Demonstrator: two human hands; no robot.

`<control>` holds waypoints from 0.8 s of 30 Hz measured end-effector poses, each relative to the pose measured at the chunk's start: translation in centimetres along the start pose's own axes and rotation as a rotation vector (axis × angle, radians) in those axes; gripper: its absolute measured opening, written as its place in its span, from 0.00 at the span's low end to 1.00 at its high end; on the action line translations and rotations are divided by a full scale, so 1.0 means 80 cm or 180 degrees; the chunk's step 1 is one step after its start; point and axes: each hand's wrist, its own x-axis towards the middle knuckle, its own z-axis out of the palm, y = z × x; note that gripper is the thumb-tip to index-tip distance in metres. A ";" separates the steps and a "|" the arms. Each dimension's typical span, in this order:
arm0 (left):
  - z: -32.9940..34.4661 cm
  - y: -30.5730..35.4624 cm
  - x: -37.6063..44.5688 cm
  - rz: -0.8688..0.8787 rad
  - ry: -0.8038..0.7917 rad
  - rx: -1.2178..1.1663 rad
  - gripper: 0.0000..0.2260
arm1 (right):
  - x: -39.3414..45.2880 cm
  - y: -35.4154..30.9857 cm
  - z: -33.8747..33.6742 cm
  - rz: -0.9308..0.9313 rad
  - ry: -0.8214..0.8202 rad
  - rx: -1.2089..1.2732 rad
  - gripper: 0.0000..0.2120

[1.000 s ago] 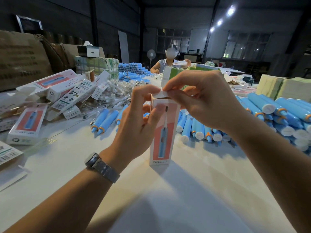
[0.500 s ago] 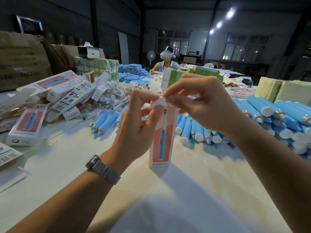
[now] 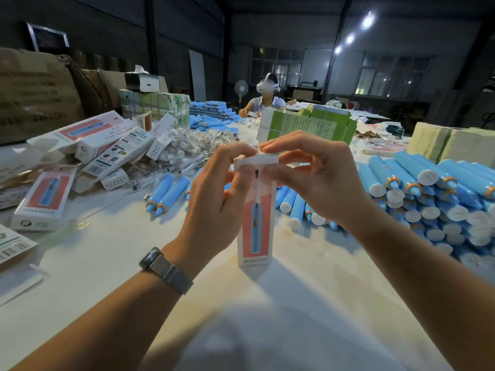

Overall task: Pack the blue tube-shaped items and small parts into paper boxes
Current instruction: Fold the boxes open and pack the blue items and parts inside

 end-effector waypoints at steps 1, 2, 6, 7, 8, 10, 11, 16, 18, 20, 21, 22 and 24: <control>0.000 0.001 0.000 0.0024 0.0001 0.0067 0.07 | 0.000 0.001 0.000 -0.0035 -0.0008 0.0022 0.11; 0.000 0.002 0.001 0.0036 0.0009 0.0107 0.07 | 0.001 0.002 -0.001 -0.0073 -0.0025 0.0040 0.11; 0.001 0.004 0.001 0.0070 0.0041 0.0150 0.06 | 0.001 0.002 -0.002 -0.0234 -0.0051 -0.0053 0.09; 0.001 0.005 0.002 0.0055 0.0032 0.0155 0.06 | 0.001 0.003 -0.002 -0.0247 -0.0031 -0.0060 0.09; 0.001 0.005 0.001 0.0042 0.0026 0.0168 0.06 | 0.000 0.003 -0.001 -0.0239 -0.0005 -0.0048 0.09; 0.001 0.006 0.000 -0.0029 0.0028 0.0168 0.05 | -0.001 0.005 0.004 -0.0167 0.0053 -0.0020 0.08; 0.001 0.006 -0.001 -0.0105 0.0036 0.0140 0.06 | -0.002 0.006 0.007 -0.0103 0.0099 -0.0038 0.08; 0.001 0.006 -0.003 -0.0031 0.0139 0.0385 0.09 | -0.006 0.013 0.021 -0.0133 0.0420 -0.0423 0.08; 0.002 0.005 -0.003 0.0024 0.0230 0.0598 0.09 | -0.007 0.017 0.021 -0.0216 0.0473 -0.0724 0.11; 0.002 0.003 -0.002 -0.0106 0.0416 0.0733 0.09 | -0.011 0.022 0.023 -0.0073 0.0246 -0.0945 0.23; 0.002 0.002 0.000 -0.0195 0.0520 0.0762 0.09 | -0.014 0.026 0.025 0.0025 0.0073 -0.1022 0.31; 0.001 0.001 0.001 -0.0277 0.0614 0.0763 0.09 | -0.017 0.029 0.029 0.0121 -0.0080 -0.1084 0.38; 0.001 0.001 0.003 -0.0418 0.0699 0.0704 0.11 | -0.022 0.034 0.038 0.0232 -0.0213 -0.1258 0.47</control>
